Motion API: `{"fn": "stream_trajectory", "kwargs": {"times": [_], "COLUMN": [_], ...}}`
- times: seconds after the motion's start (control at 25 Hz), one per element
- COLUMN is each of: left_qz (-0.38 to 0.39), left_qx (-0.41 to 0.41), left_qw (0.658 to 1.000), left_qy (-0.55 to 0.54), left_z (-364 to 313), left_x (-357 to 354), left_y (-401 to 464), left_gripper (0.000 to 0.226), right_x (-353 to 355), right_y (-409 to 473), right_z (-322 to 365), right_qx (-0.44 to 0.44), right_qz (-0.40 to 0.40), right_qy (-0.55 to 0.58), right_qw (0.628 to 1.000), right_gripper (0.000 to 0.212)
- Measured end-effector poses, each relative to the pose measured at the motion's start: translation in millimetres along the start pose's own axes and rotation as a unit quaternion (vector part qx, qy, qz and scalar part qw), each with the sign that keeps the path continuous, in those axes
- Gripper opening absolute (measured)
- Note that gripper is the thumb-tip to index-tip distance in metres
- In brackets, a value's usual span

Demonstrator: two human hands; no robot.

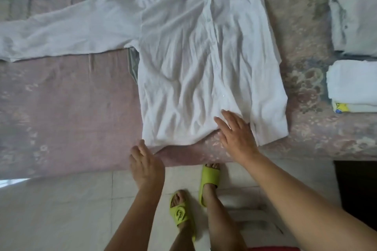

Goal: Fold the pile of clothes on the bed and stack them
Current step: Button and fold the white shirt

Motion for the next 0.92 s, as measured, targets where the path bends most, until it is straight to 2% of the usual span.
{"fn": "stream_trajectory", "kwargs": {"times": [0.08, 0.16, 0.24, 0.32, 0.4, 0.48, 0.6, 0.68, 0.76, 0.8, 0.84, 0.92], "left_qz": [-0.03, -0.002, 0.036, 0.064, 0.069, 0.074, 0.095, 0.111, 0.113, 0.116, 0.112, 0.098], "left_qx": [-0.166, -0.294, -0.386, -0.429, -0.441, -0.434, -0.437, -0.433, -0.414, -0.409, -0.413, -0.432], "left_qw": [0.985, 0.956, 0.922, 0.901, 0.895, 0.897, 0.894, 0.894, 0.903, 0.905, 0.903, 0.893], "left_qy": [0.036, 0.007, -0.002, -0.008, 0.013, 0.035, 0.037, 0.037, 0.006, -0.02, -0.043, -0.073], "left_z": [-26.8, -68.8, -111.8, -141.6, -167.6, -194.4, -237.7, -268.2, -306.4, -329.6, -354.4, -408.8], "left_x": [-8.4, -21.6, -33.6, -45.8, -57.0, -64.4, -69.2, -71.4, -78.2, -82.3, -86.4, -94.2], "left_y": [-2.9, -6.9, -12.7, -15.4, -4.8, 13.9, 39.9, 58.4, 78.1, 87.5, 94.7, 101.9], "left_gripper": [0.06, 0.056, 0.056, 0.058, 0.061, 0.071, 0.083, 0.09, 0.09, 0.087, 0.086, 0.093], "right_x": [24.1, 36.9, 36.2, 32.2, 33.2, 35.1, 63.8, 95.8, 130.4, 147.6, 162.6, 184.4], "right_y": [-7.0, -5.1, 0.2, 8.4, 19.9, 35.4, 67.2, 101.8, 137.4, 152.3, 165.5, 187.6], "right_z": [-38.3, -77.3, -113.3, -136.6, -151.8, -161.9, -185.9, -220.3, -266.3, -289.0, -309.3, -345.3], "right_qx": [-0.109, -0.269, -0.437, -0.531, -0.547, -0.514, -0.445, -0.396, -0.383, -0.392, -0.402, -0.407], "right_qz": [-0.018, 0.025, 0.119, 0.158, 0.156, 0.159, 0.184, 0.202, 0.225, 0.241, 0.263, 0.319], "right_qy": [-0.044, -0.001, 0.084, 0.136, 0.161, 0.244, 0.368, 0.368, 0.374, 0.398, 0.442, 0.541], "right_qw": [0.993, 0.963, 0.888, 0.822, 0.807, 0.807, 0.795, 0.817, 0.814, 0.794, 0.758, 0.663], "right_gripper": [0.042, 0.05, 0.061, 0.055, 0.027, 0.04, 0.024, 0.018, 0.011, 0.008, 0.007, 0.014]}}
Point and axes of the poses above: each hand's wrist, its own y-axis towards the middle knuckle, its own x-axis out of the back of the hand, z = x × y, the point moved 1 cm from there along y, towards the middle knuckle, and after that the axes turned 8 degrees about -x, right-handed, at the moved point
